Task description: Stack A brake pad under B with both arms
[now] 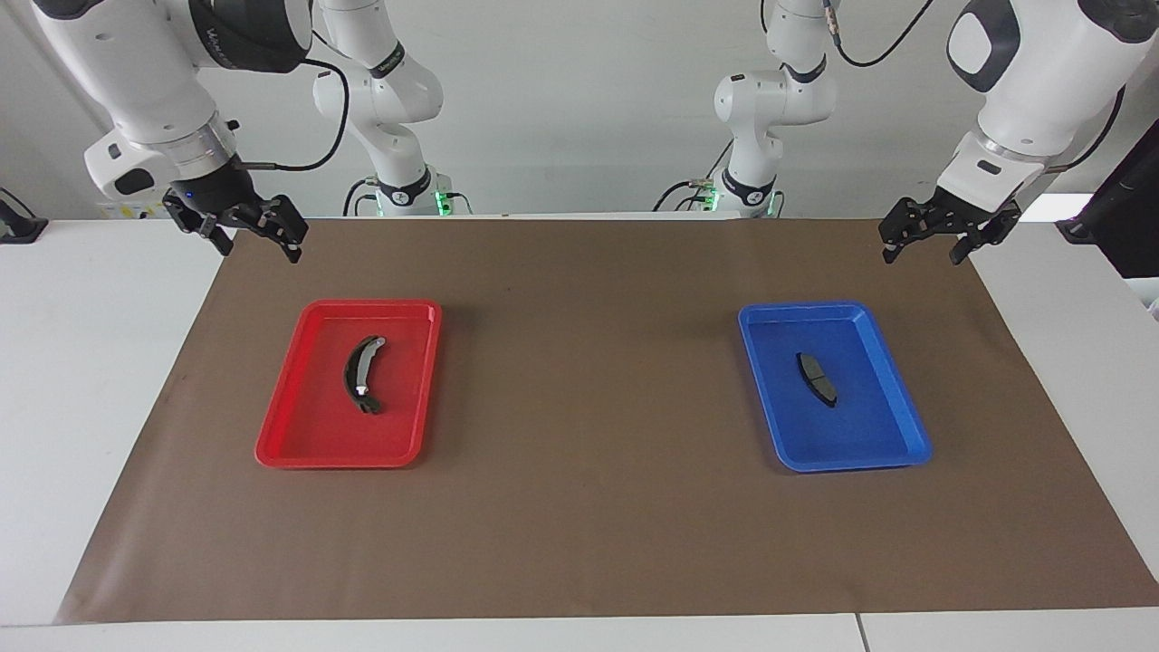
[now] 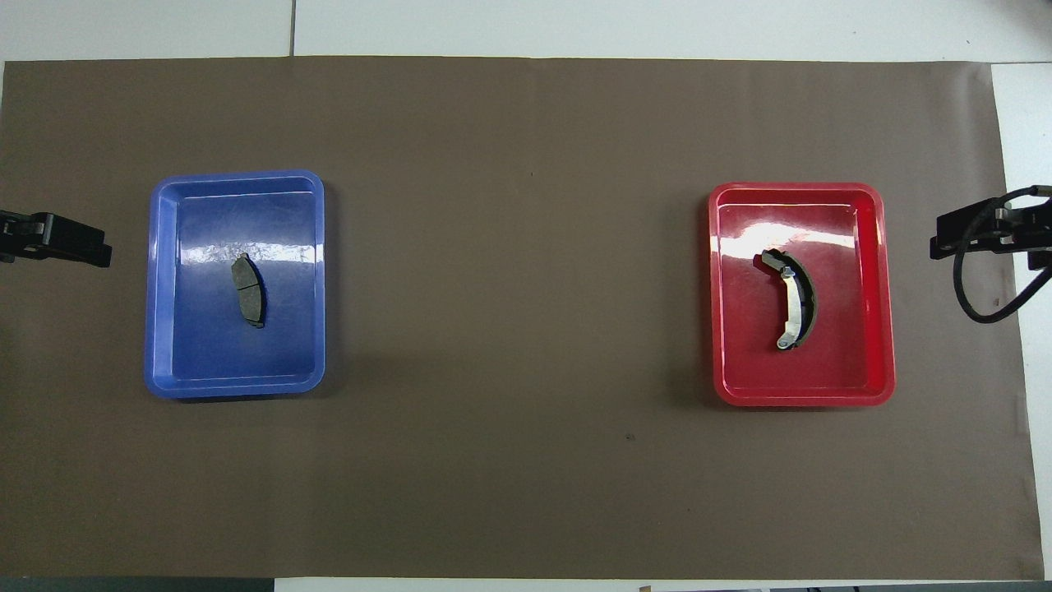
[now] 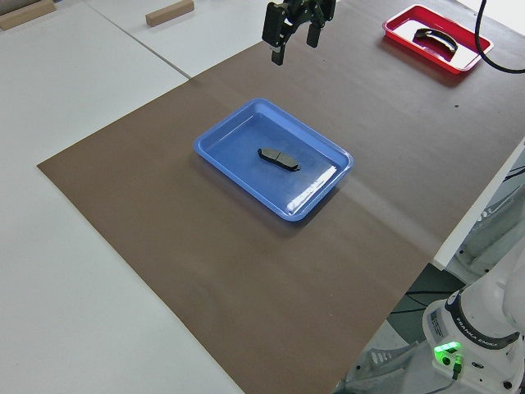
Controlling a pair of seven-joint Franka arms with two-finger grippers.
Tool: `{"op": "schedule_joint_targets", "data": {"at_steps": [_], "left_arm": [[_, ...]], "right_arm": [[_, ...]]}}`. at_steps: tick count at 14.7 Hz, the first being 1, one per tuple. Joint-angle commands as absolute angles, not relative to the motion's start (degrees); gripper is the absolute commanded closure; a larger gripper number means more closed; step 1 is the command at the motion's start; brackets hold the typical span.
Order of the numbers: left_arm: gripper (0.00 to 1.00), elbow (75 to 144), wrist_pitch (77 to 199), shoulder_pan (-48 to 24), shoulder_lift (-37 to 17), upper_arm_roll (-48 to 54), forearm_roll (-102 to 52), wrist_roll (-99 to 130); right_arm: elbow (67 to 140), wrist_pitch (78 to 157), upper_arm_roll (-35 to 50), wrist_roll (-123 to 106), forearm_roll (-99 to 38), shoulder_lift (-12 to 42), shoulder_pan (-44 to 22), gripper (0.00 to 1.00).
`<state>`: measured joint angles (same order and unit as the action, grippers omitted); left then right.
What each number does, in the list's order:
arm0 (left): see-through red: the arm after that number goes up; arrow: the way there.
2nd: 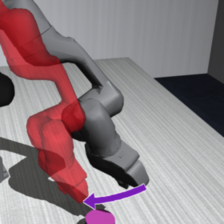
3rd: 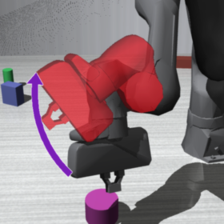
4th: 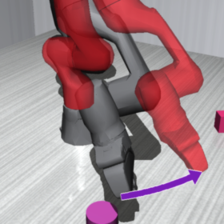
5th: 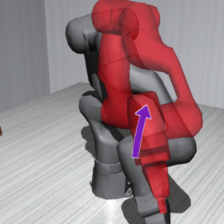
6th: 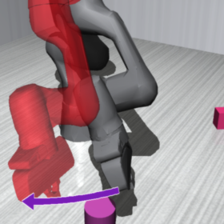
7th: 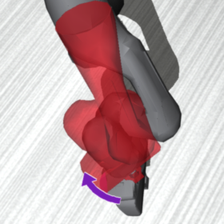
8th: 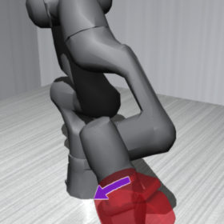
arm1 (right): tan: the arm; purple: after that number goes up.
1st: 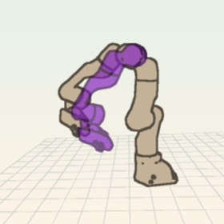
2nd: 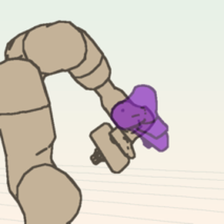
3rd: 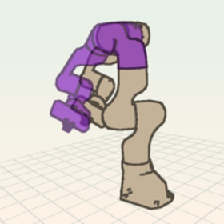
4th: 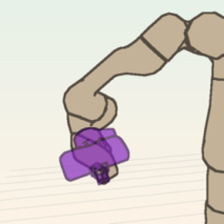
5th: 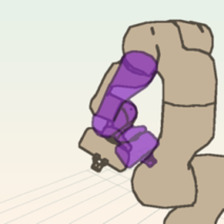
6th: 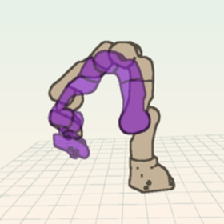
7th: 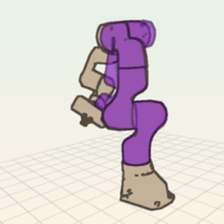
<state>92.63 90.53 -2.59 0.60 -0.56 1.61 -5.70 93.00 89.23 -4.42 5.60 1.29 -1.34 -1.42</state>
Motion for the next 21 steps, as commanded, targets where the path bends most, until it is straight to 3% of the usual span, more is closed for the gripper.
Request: {"op": "schedule_joint_targets", "data": {"at_steps": [1,4,7,10,16,21], "left_arm": [[0.01,94.4,91.8,-2.3,1.8,-0.7,1.0,-6.6],[0.01,96.6,94.5,-2.4,2.6,-0.7,0.9,-5.8],[0.01,106.1,105.5,-2.4,5.7,-0.7,0.9,-5.7],[0.01,112.6,114.2,-2.3,4.7,-0.7,0.9,-5.1],[0.02,121.6,134.6,-3.3,-6.0,-0.6,0.9,2.0],[0.04,124.4,141.6,-4.3,-10.7,-0.5,0.9,7.6]], "right_arm": [[93.2,90.2,-4.7,6.2,1.1,-1.5,-1.8,0.0],[93.3,90.2,-4.7,6.3,1.1,-1.6,-1.8,0.0],[93.3,90.2,-4.7,6.3,1.1,-1.6,-1.9,0.0],[93.3,90.1,-4.7,6.2,1.1,-1.6,-1.9,0.0],[93.5,90.1,-4.7,6.2,1.1,-1.6,-1.8,0.0],[104.8,99.8,-4.7,5.5,1.1,-5.9,-1.8,0.0]]}}
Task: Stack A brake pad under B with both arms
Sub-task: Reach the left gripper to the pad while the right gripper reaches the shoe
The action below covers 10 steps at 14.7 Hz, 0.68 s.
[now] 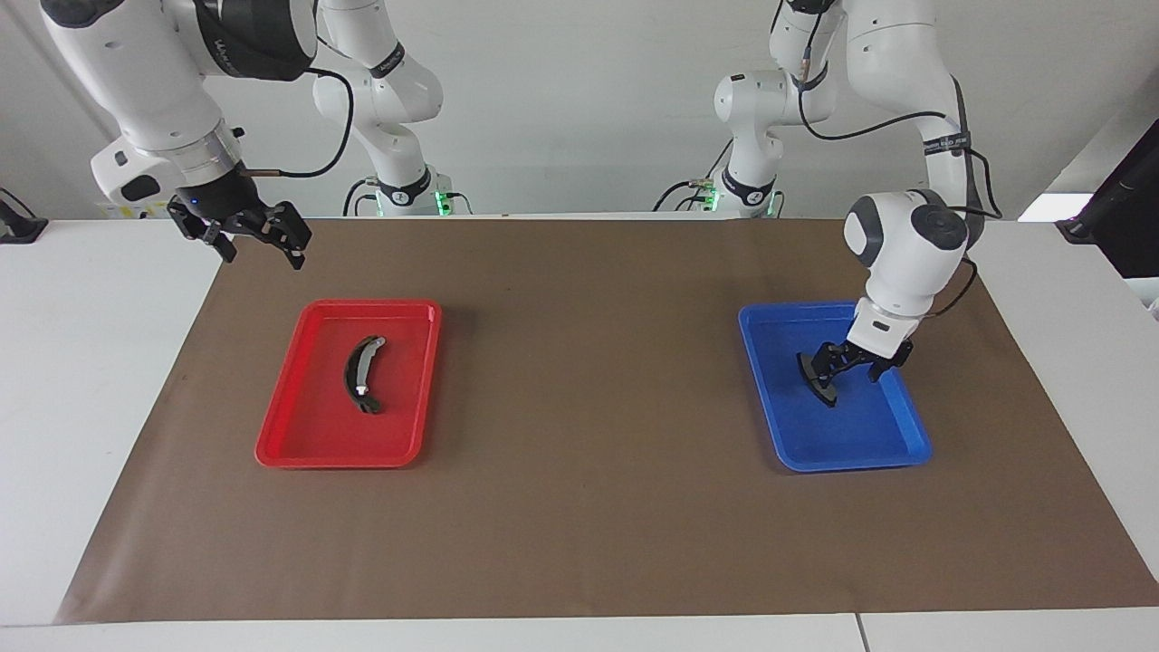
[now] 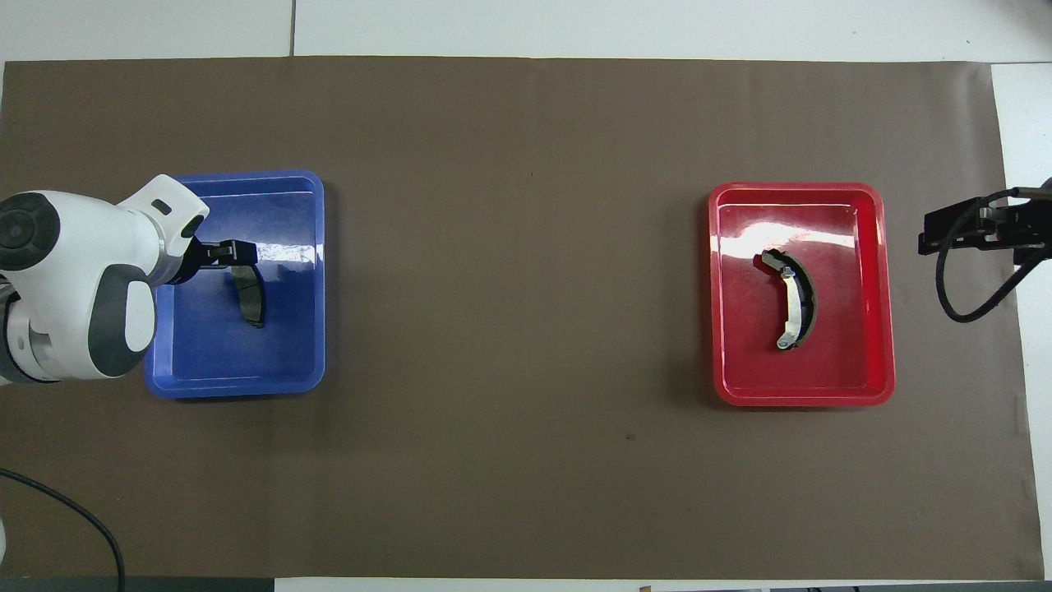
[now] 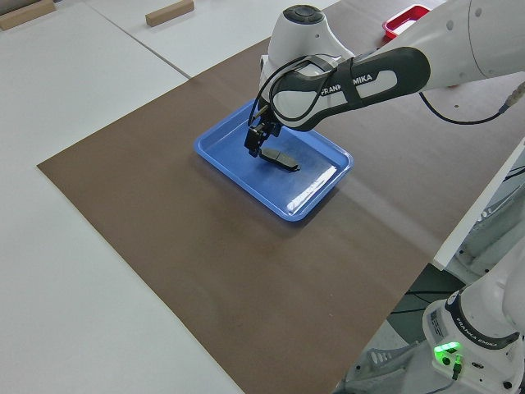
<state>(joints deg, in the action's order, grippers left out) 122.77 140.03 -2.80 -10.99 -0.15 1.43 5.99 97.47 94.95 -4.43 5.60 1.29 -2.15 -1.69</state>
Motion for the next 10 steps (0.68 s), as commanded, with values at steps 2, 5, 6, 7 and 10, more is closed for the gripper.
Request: {"op": "schedule_joint_targets", "data": {"at_steps": [2,5,6,7,10], "left_arm": [[0.04,126.6,141.6,-4.9,-10.2,-0.6,0.9,8.8],[0.05,128.1,141.0,-5.0,-9.7,-0.5,0.9,9.9],[0.09,128.6,140.9,-5.1,-9.3,-0.5,0.9,9.9],[0.3,128.7,140.8,-5.2,-9.2,-0.5,0.9,10.0],[0.85,128.5,140.8,-5.3,-8.6,-0.6,0.9,10.2]], "right_arm": [[111.3,105.9,-4.7,2.8,0.8,-7.3,-1.8,0.0],[117.5,114.8,-4.7,-0.2,-1.8,-4.4,-2.0,0.0],[118.6,117.9,-4.7,-1.7,-2.5,-2.8,-2.0,0.0],[120.2,121.0,-4.7,-2.8,-3.2,-1.6,-2.1,0.0],[127.3,133.5,-4.5,-7.4,-3.8,0.7,-2.1,0.0]]}}
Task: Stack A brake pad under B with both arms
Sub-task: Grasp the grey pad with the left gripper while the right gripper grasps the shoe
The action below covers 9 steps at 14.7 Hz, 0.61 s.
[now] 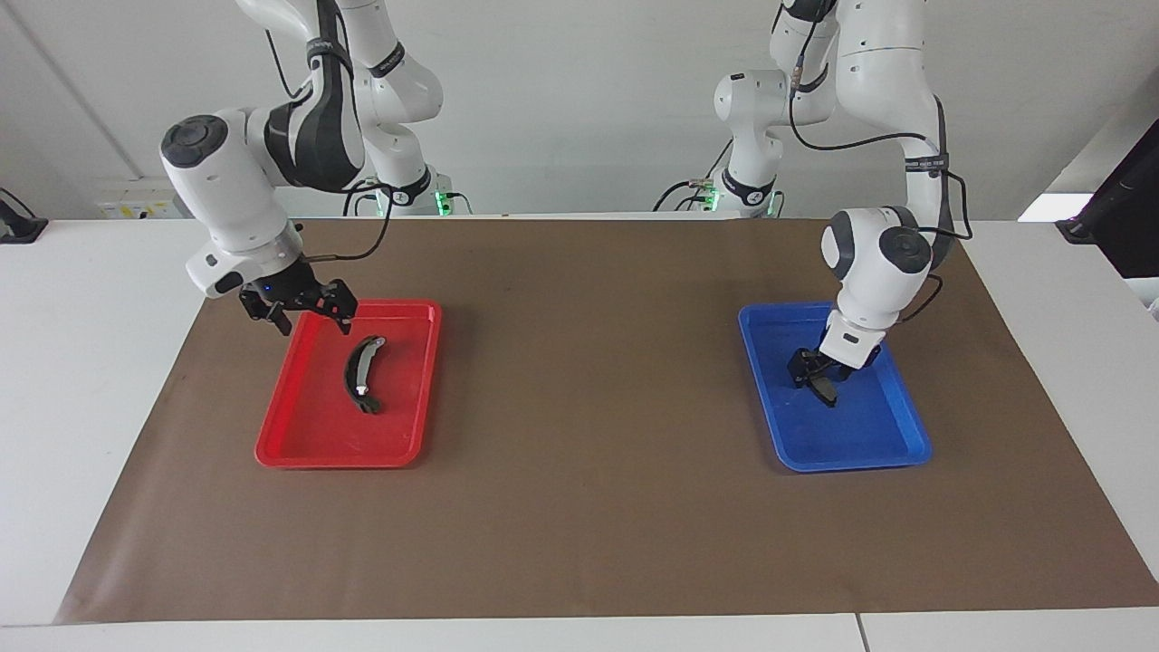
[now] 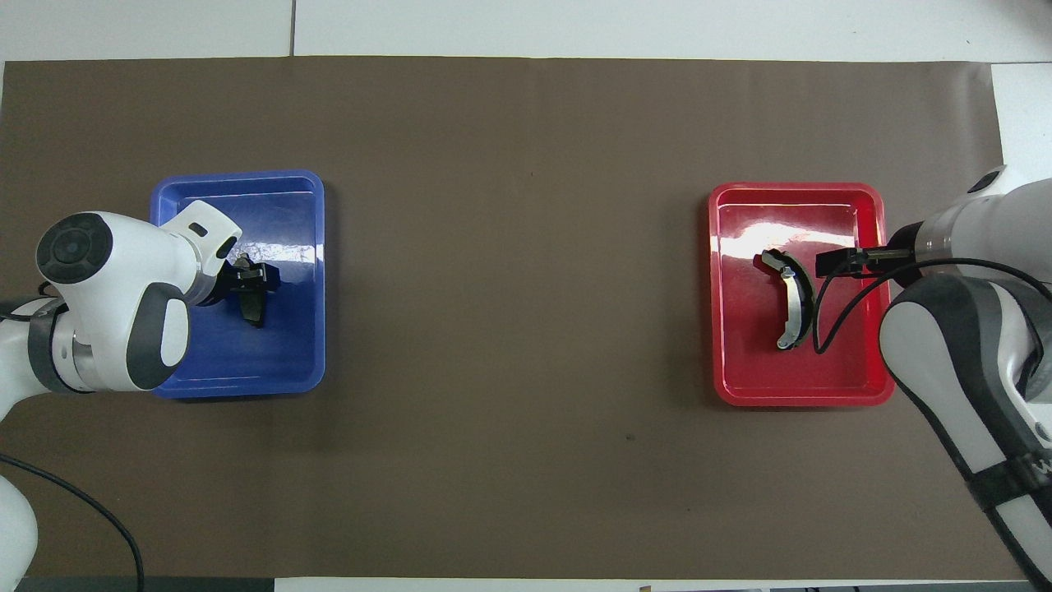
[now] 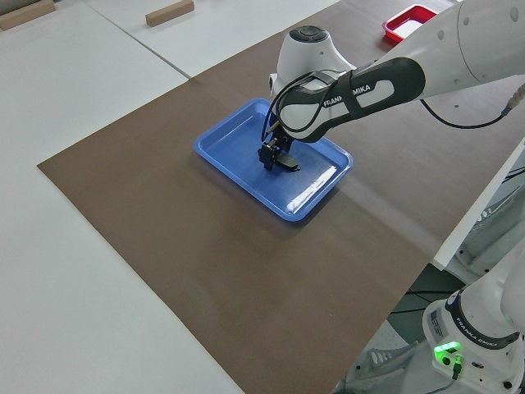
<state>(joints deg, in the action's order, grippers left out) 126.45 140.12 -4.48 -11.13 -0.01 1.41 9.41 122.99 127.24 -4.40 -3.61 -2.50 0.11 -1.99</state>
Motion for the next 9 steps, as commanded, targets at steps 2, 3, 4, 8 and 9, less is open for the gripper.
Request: {"op": "schedule_joint_targets", "data": {"at_steps": [2,3,4,8,9], "left_arm": [[0.93,128.2,138.4,-5.4,-6.9,-0.6,0.9,10.3],[0.93,127.8,136.2,-5.4,-5.7,-0.6,0.9,10.2],[0.93,126.9,134.2,-5.5,-4.1,-0.6,0.9,10.2],[0.97,117.9,124.3,-10.0,-3.9,-0.3,1.0,10.3],[0.98,117.2,124.7,-12.5,-4.0,-0.3,1.0,10.9]], "right_arm": [[129.3,136.5,-4.5,-7.9,-3.8,1.9,-2.1,0.0],[129.3,136.8,-4.5,-8.0,-3.9,2.7,-2.1,0.0],[129.3,137.0,-4.5,-8.0,-4.0,3.5,-2.1,0.0],[132.0,142.0,-3.5,-8.6,-6.0,6.0,-2.1,0.01],[132.0,143.1,-3.4,-9.0,-6.0,7.1,-2.0,0.01]]}}
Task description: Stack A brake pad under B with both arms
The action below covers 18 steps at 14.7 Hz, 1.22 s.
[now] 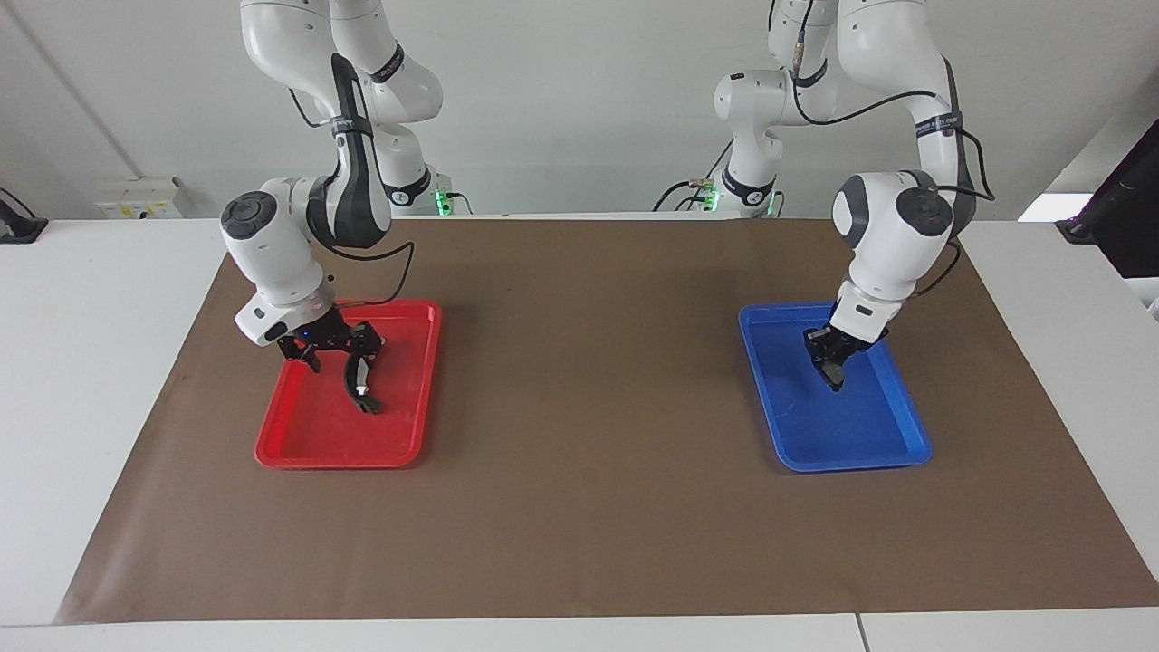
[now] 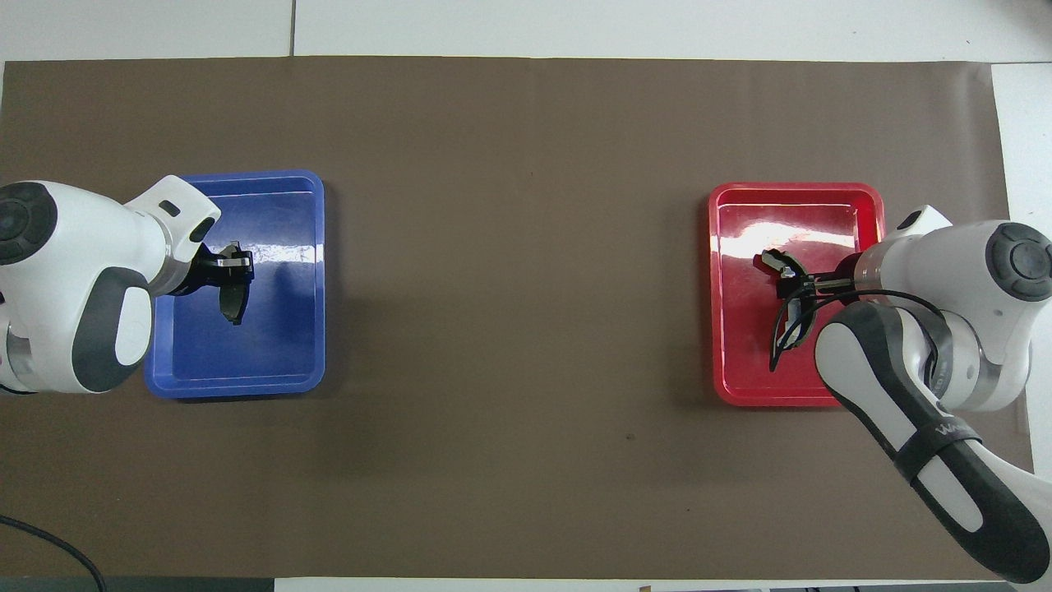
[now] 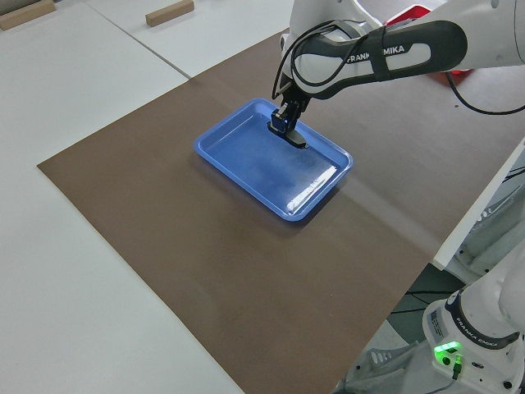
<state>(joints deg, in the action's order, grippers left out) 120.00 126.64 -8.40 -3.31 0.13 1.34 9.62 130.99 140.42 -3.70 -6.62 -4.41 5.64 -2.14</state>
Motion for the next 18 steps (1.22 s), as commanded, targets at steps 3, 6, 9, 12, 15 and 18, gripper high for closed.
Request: {"op": "schedule_joint_targets", "data": {"at_steps": [3,6,9,12,15,18], "left_arm": [[0.98,112.3,125.9,-22.3,-8.7,-0.3,1.0,17.9],[0.98,104.5,125.8,-30.1,-15.9,-0.4,1.4,25.5],[0.96,94.3,126.0,-36.5,-25.9,-0.4,1.8,32.2],[0.95,91.1,126.0,-39.8,-30.3,-0.4,1.8,32.2],[0.86,92.7,125.3,-40.5,-30.1,-0.4,1.8,32.3],[0.01,92.6,125.8,-40.8,-29.9,-0.3,1.8,31.8]], "right_arm": [[132.0,144.1,-3.4,-9.2,-6.1,7.9,-2.0,0.02],[132.0,144.1,-3.4,-9.2,-6.1,8.0,-2.1,0.1],[132.0,143.9,-3.3,-9.1,-6.1,8.1,-2.1,0.68],[131.3,143.4,-3.0,-8.8,-6.1,8.3,-2.1,1.0],[128.2,140.6,-2.6,-7.0,-7.0,8.6,-2.1,1.0],[124.9,136.2,-2.0,-4.0,-7.2,8.4,-2.1,1.0]]}}
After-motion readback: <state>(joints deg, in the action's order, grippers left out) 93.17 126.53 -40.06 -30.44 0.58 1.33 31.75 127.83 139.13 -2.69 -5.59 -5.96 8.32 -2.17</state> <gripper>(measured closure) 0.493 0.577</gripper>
